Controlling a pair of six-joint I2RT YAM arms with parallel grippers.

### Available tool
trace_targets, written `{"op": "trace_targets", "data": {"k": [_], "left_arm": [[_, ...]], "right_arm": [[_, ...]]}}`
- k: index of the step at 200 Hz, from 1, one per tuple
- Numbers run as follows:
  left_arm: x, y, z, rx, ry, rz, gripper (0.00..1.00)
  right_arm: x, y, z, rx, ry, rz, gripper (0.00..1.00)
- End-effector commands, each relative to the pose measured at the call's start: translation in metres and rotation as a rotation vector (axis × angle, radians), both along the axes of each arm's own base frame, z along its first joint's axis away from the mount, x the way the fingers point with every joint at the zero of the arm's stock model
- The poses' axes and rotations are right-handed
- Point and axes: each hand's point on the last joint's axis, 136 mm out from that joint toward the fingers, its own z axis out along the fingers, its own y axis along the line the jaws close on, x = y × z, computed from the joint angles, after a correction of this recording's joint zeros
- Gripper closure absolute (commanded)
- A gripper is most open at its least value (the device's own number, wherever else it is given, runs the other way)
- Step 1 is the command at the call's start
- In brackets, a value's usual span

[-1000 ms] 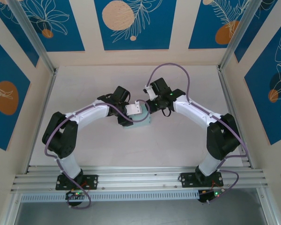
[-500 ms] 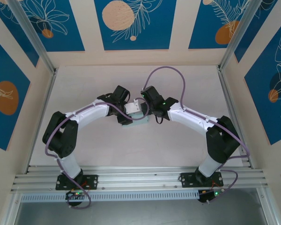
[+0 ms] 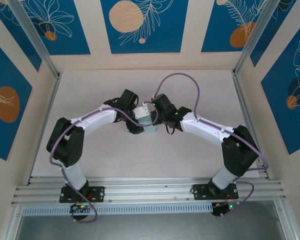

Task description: Fold the paper box

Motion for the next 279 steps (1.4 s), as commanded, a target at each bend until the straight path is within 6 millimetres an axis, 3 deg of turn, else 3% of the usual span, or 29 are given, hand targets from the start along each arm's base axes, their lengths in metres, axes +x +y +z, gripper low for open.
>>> {"op": "trace_targets", "data": {"k": [1,34,60,82,108,127,189,245,279], "left_arm": [[0.002,-0.008,0.042,-0.153,-0.063,0.016,0.00],[-0.003,0.006,0.089,-0.279,-0.154,0.076,0.00],[-0.002,0.040,0.109,-0.323,-0.173,0.202,0.07],[-0.001,0.076,0.109,-0.319,-0.069,0.394,0.24],[-0.017,0.097,0.087,-0.176,0.068,0.475,0.26],[-0.025,0.097,0.076,-0.141,0.115,0.451,0.27],[-0.011,0.095,0.057,-0.107,0.127,0.447,0.44],[0.003,0.091,0.053,-0.123,0.094,0.458,0.45],[0.004,0.080,0.058,-0.189,0.121,0.455,0.64]], "right_arm": [[-0.016,0.002,-0.014,-0.039,0.046,0.069,0.96],[-0.016,0.000,-0.009,-0.066,0.034,0.084,0.96],[-0.016,0.001,-0.008,-0.073,0.034,0.085,0.96],[-0.018,0.004,-0.009,-0.081,0.039,0.087,0.96],[-0.019,0.007,-0.011,-0.087,0.050,0.092,0.95],[-0.019,0.009,-0.011,-0.092,0.054,0.096,0.95],[-0.019,0.012,-0.009,-0.096,0.051,0.099,0.95],[-0.020,0.013,-0.012,-0.097,0.057,0.103,0.95],[-0.019,0.013,-0.010,-0.098,0.053,0.100,0.95]]}}
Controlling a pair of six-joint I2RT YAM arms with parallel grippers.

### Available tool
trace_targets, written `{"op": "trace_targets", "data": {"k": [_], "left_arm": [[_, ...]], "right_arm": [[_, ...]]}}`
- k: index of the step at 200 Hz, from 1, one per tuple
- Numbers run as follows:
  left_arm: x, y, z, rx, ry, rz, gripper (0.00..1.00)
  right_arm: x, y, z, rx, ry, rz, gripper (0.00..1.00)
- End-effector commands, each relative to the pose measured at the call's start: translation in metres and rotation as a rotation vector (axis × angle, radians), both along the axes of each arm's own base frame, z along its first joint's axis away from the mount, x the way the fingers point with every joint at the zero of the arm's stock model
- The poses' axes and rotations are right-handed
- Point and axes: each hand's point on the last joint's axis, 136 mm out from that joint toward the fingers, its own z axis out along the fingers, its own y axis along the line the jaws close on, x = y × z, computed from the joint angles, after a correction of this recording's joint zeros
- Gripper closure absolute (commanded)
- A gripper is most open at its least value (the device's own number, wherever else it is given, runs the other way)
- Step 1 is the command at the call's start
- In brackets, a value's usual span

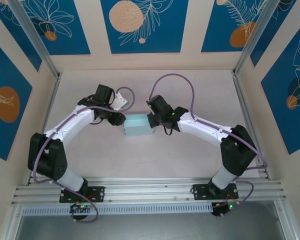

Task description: Fold the paper box

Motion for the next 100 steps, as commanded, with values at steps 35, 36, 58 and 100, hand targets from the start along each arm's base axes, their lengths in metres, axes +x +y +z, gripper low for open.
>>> {"op": "trace_targets", "data": {"k": [35,36,58,100], "left_arm": [[0.004,-0.013,0.011,-0.096,0.032,0.079,0.86],[0.004,-0.013,0.011,-0.098,0.033,0.083,0.86],[0.002,-0.015,0.011,-0.151,0.063,0.164,0.91],[0.002,-0.022,0.005,-0.280,0.091,0.286,1.00]], "right_arm": [[-0.008,0.002,-0.009,-0.044,0.041,0.005,0.95],[-0.008,0.001,-0.009,-0.045,0.040,0.004,0.95],[-0.007,0.005,-0.010,-0.051,0.037,-0.008,0.95],[-0.003,0.009,-0.009,-0.066,0.019,-0.042,0.95]]}}
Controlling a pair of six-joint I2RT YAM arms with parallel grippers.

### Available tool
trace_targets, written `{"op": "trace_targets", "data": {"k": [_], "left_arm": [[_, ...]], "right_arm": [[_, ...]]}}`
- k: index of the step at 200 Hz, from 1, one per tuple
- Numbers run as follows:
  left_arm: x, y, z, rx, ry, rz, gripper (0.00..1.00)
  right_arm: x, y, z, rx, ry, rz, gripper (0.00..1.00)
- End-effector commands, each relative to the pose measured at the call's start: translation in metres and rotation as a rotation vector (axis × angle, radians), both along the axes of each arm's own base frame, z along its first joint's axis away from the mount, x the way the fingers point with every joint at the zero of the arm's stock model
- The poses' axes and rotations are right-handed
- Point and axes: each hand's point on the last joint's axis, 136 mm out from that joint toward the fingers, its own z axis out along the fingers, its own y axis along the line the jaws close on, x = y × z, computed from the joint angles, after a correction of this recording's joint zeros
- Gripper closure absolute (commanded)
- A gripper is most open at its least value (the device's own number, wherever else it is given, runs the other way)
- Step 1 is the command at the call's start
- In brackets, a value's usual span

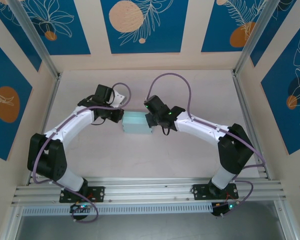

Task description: Fold the paper box

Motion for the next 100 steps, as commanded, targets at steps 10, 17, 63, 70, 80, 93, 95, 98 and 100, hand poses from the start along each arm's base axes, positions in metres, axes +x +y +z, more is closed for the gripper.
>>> {"op": "trace_targets", "data": {"k": [10,17,63,70,80,93,95,98,100], "left_arm": [[-0.004,-0.013,-0.001,-0.136,0.027,0.096,1.00],[-0.005,-0.013,-0.002,-0.143,0.027,0.109,1.00],[-0.007,-0.009,0.002,-0.160,-0.044,0.179,1.00],[-0.006,-0.008,0.004,-0.154,-0.053,0.184,1.00],[-0.006,-0.007,0.006,-0.149,-0.064,0.187,1.00],[-0.006,-0.006,0.007,-0.140,-0.070,0.185,1.00],[-0.006,-0.006,0.007,-0.139,-0.071,0.184,1.00],[-0.006,-0.005,0.007,-0.135,-0.071,0.183,1.00],[-0.006,-0.005,0.007,-0.135,-0.072,0.183,1.00]], "right_arm": [[-0.004,0.006,-0.009,-0.015,0.031,-0.024,0.95],[-0.004,0.006,-0.007,-0.007,0.034,-0.032,0.95],[-0.009,0.012,-0.006,0.023,0.074,-0.061,0.85],[-0.011,0.011,-0.007,0.018,0.085,-0.066,0.83],[-0.013,0.010,-0.008,0.013,0.093,-0.072,0.81],[-0.016,0.007,-0.009,0.003,0.098,-0.079,0.80],[-0.016,0.006,-0.009,0.002,0.097,-0.080,0.80],[-0.016,0.006,-0.008,0.002,0.096,-0.080,0.80],[-0.017,0.006,-0.008,0.002,0.096,-0.080,0.80]]}}
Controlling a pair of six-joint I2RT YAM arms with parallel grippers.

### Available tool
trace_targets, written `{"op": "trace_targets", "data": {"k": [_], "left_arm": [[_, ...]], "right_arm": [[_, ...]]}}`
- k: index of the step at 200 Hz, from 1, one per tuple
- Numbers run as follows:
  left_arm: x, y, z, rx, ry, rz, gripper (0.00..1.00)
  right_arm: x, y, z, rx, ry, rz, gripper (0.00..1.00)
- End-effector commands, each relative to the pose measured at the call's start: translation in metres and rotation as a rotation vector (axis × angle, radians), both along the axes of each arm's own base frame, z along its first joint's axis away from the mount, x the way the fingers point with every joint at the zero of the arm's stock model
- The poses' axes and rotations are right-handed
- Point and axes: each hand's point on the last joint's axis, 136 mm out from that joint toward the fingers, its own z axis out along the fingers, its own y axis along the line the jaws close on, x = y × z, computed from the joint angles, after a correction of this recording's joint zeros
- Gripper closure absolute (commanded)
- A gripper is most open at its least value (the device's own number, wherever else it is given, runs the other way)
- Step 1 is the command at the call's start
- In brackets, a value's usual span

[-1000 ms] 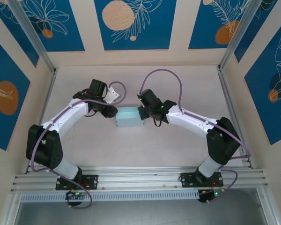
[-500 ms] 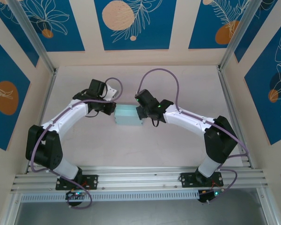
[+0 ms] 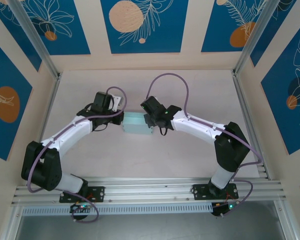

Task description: Fold the paper box

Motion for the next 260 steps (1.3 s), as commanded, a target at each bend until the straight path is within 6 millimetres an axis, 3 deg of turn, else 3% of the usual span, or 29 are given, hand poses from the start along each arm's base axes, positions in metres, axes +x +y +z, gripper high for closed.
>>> {"op": "trace_targets", "data": {"k": [1,21,58,127,155,192,224,260], "left_arm": [[-0.002,-0.002,0.006,-0.006,-0.020,0.009,1.00],[-0.002,0.001,0.004,0.015,-0.019,0.010,1.00],[-0.003,0.002,0.005,0.038,-0.024,0.002,1.00],[-0.002,-0.002,0.006,0.089,-0.038,-0.024,1.00],[0.002,-0.006,0.010,0.111,-0.048,-0.055,1.00],[0.009,-0.012,0.020,0.164,-0.060,-0.122,1.00],[0.010,-0.012,0.013,0.207,-0.035,-0.151,1.00],[0.010,-0.013,0.003,0.246,-0.009,-0.194,1.00]], "right_arm": [[-0.009,0.003,-0.001,0.005,0.037,-0.012,0.80],[-0.011,-0.001,0.002,-0.003,0.033,-0.017,0.79],[-0.010,-0.008,0.011,-0.027,0.019,-0.041,0.63],[-0.002,-0.008,0.021,-0.042,0.001,-0.040,0.61],[0.010,-0.019,0.026,-0.057,-0.007,-0.041,0.53],[0.019,-0.024,0.023,-0.012,0.048,0.034,0.52],[0.022,-0.017,0.023,0.025,0.061,0.114,0.52],[0.041,-0.020,0.044,0.013,-0.020,0.260,0.49]]}}
